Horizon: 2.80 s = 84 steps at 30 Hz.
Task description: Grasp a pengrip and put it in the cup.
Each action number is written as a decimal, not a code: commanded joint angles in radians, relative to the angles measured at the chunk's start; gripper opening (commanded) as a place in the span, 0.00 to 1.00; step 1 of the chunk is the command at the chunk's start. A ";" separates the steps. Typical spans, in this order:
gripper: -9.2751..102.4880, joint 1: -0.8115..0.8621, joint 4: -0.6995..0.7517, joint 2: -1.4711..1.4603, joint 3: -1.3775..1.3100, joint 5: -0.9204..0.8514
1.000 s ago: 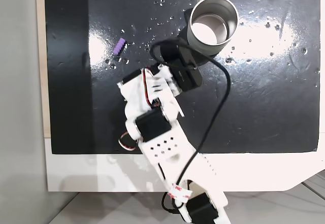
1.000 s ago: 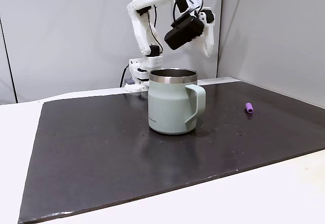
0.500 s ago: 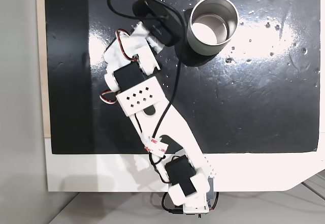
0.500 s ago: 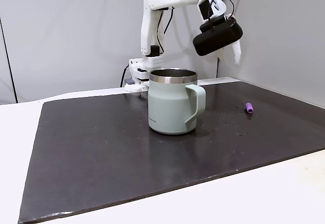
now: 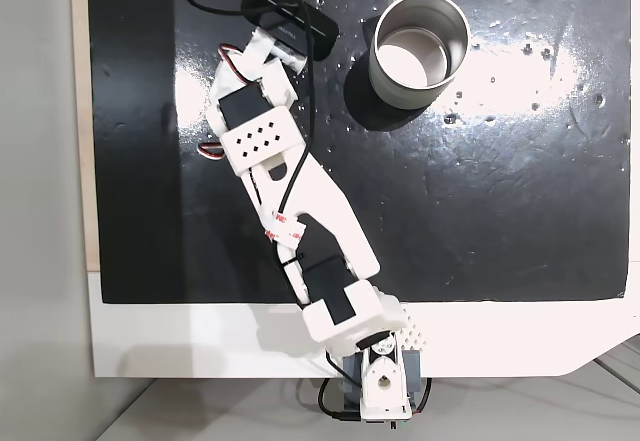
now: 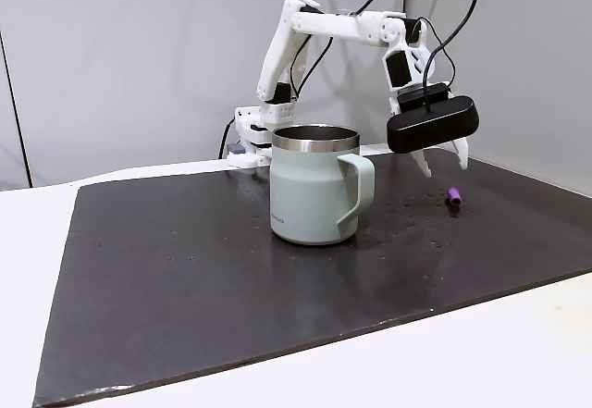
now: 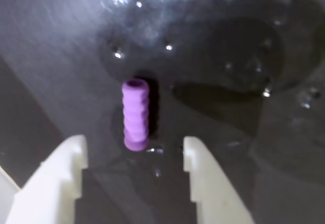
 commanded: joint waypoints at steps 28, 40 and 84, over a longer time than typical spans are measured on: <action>0.23 -0.078 -0.049 -0.216 -0.155 -0.195; 0.08 -0.064 -0.041 -0.218 -0.160 -0.187; 0.08 0.577 0.407 0.183 -0.584 -0.382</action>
